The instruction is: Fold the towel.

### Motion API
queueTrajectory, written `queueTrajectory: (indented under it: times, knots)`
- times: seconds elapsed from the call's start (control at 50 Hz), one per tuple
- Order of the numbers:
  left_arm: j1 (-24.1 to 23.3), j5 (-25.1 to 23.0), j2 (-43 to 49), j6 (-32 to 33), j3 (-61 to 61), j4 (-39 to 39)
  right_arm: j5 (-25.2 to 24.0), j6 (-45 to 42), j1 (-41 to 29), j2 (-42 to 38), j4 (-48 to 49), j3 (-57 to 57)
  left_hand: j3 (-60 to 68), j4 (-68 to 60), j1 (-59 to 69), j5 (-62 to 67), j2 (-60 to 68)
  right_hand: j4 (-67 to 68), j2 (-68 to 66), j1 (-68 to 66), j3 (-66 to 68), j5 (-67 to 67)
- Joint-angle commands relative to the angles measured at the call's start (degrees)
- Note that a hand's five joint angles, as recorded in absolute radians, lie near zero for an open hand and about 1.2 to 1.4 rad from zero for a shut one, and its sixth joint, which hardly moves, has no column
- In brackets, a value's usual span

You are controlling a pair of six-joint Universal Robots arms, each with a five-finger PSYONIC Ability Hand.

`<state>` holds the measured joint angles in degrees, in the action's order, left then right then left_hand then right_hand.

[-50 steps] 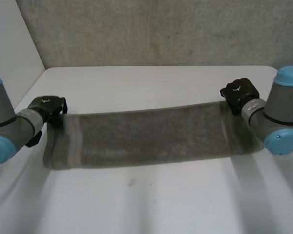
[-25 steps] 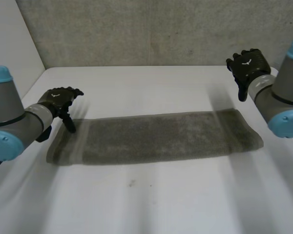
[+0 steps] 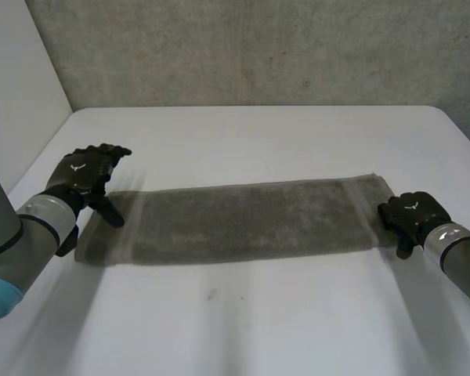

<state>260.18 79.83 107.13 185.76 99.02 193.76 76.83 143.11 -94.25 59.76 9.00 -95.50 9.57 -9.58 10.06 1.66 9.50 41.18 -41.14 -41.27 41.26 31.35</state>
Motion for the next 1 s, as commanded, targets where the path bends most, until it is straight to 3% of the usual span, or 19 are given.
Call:
queueTrajectory:
  times: [0.02,0.1,0.14,0.38,0.5,0.54,0.66,0.7,0.72,0.78,0.8,0.84,0.86,0.9,0.96,1.0]
  knots:
    - [-0.11,0.15,0.27,0.04,-0.14,-0.48,-0.37,0.16,1.96,-1.92,1.72,1.28,0.43,-0.42,-0.06,-1.66,0.50,20.98,-21.02,-20.89,20.90,20.80]
    - [-0.03,-0.03,0.10,0.04,0.38,-0.48,-0.19,0.16,2.84,-2.01,2.95,1.72,0.43,-0.42,-0.06,-1.66,0.50,37.64,-37.68,-37.55,37.56,37.46]
    - [-0.11,-0.03,0.10,0.04,0.47,-0.48,0.07,0.16,3.19,-2.10,3.30,1.72,0.43,-0.42,-0.06,-1.66,0.50,38.81,-38.85,-38.72,38.73,38.64]
    - [-0.47,-0.03,0.01,-0.05,1.18,-0.40,0.69,-0.37,5.66,-2.63,3.92,2.78,0.43,-0.42,-0.06,-1.66,0.50,38.82,-38.86,-38.73,38.74,38.65]
    - [-0.47,-0.03,-0.25,0.04,1.35,-0.48,2.89,-2.48,13.83,-1.57,1.20,4.88,0.43,-0.42,-0.06,-1.66,0.50,38.82,-38.86,-38.73,38.74,38.65]
    - [-0.47,-0.03,-0.34,-0.05,1.35,-0.48,4.20,-7.20,19.16,-0.61,-1.95,7.33,0.43,-0.42,-0.06,-1.66,0.50,38.82,-38.86,-38.73,38.74,38.65]
    - [-0.55,-0.03,-0.52,-0.14,1.35,-0.40,3.85,-12.68,20.51,1.33,-5.84,10.07,0.43,-0.42,-0.06,-1.66,0.50,38.82,-38.86,-38.73,38.74,38.65]
    - [-0.73,-0.03,-0.52,-0.14,1.35,-0.40,4.12,-8.75,13.96,3.69,-6.10,13.30,0.43,-0.42,-0.06,-1.66,0.50,38.82,-38.86,-38.73,38.74,38.65]
    - [-0.73,-0.03,-0.52,-0.14,1.35,-0.40,4.12,-8.72,13.92,3.70,-6.10,13.32,0.43,-0.42,-0.06,-1.66,0.50,38.82,-38.86,-38.73,38.74,38.65]
    - [-0.91,0.06,-0.52,-0.22,1.35,-0.31,3.94,-2.06,0.87,5.90,-5.58,16.13,0.43,-0.42,-0.06,-1.66,0.50,38.82,-38.86,-38.73,38.74,38.65]
    - [-0.91,0.06,-0.52,-0.22,1.35,-0.31,3.94,-2.04,0.82,5.90,-5.57,16.13,0.43,-0.42,-0.06,-1.66,0.50,38.82,-38.86,-38.73,38.74,38.65]
    - [-1.08,0.06,-0.52,-0.14,1.35,-0.31,4.12,-0.73,-9.76,4.50,-4.09,18.06,0.43,-0.42,-0.06,-1.66,0.50,38.82,-38.86,-38.73,38.74,38.65]
    - [-1.08,0.06,-0.52,-0.14,1.35,-0.31,4.12,-0.72,-9.81,4.49,-4.08,18.07,0.43,-0.42,-0.06,-1.66,0.50,38.82,-38.86,-38.73,38.74,38.65]
    - [-1.34,0.15,-0.52,-0.22,1.35,-0.31,4.29,-0.72,-21.62,0.65,-2.68,21.04,0.43,-0.42,-0.06,-1.66,0.50,38.82,-38.86,-38.73,38.74,38.65]
    - [-1.43,0.15,-0.52,-0.22,1.44,-0.31,4.38,-0.55,-26.77,-1.57,-2.14,22.55,0.43,-0.42,-0.06,-1.66,0.50,38.82,-38.86,-38.73,38.74,38.65]
    - [-1.43,0.24,-0.52,-0.14,1.79,-0.31,4.73,-0.46,-34.65,-5.42,-1.62,25.09,0.43,-0.42,-0.06,-1.66,0.50,38.82,-38.86,-38.73,38.74,38.65]
